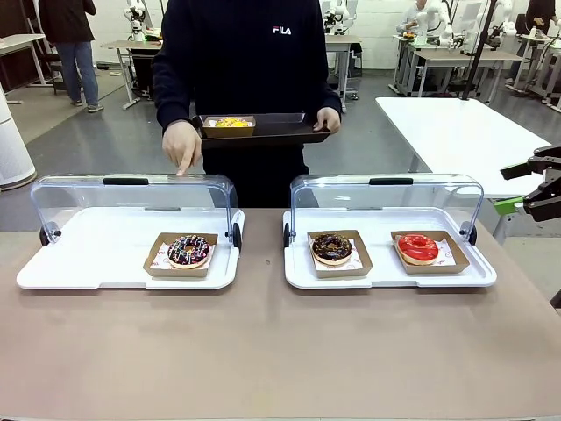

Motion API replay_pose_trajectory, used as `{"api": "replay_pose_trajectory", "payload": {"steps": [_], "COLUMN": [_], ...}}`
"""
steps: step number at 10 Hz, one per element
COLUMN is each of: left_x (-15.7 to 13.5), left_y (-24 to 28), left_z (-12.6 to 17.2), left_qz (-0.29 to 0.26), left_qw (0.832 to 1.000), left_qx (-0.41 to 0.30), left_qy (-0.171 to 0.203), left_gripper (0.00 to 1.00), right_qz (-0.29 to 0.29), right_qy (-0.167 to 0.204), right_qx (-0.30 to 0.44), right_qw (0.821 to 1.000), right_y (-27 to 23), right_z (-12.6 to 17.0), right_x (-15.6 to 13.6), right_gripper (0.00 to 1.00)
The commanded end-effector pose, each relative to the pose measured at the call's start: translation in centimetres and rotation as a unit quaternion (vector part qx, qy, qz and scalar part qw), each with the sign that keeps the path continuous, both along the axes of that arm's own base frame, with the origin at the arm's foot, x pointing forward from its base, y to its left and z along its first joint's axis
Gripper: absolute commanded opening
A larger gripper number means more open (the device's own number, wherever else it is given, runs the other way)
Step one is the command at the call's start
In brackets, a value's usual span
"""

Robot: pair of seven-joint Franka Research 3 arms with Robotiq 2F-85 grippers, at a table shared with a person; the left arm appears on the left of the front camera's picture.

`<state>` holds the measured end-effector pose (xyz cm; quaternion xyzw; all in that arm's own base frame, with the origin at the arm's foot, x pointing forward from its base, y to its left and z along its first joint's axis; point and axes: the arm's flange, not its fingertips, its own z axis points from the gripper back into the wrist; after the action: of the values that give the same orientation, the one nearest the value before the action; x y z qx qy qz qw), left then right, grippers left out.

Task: Provide the desired donut to the person.
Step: Pick up and lift the Paper togo box containing the Donut pointed at by the person.

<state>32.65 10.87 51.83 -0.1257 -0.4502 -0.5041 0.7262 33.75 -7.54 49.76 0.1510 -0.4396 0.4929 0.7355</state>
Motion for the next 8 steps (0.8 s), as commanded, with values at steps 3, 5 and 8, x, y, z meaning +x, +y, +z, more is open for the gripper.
{"api": "replay_pose_trajectory", "payload": {"steps": [3,5,8], "left_x": [0.00,0.00,0.00], "left_y": [0.08,0.08,0.08], "left_z": [0.10,0.10,0.10], "left_qz": [0.002,0.002,0.002], "left_qw": [1.000,1.000,1.000], "left_qx": [0.000,0.000,0.000], "left_qy": [-0.003,-0.003,-0.003], "left_gripper": [1.00,1.00,1.00], "right_qz": [0.007,0.007,0.007], "right_qy": [-0.010,-0.010,-0.010], "right_qx": [0.014,0.014,0.014], "right_qw": [1.000,1.000,1.000], "right_y": [0.07,0.07,0.07], "right_z": [-0.24,-0.24,-0.24], "right_x": [0.37,0.37,0.37], "right_gripper": [1.00,1.00,1.00]}}
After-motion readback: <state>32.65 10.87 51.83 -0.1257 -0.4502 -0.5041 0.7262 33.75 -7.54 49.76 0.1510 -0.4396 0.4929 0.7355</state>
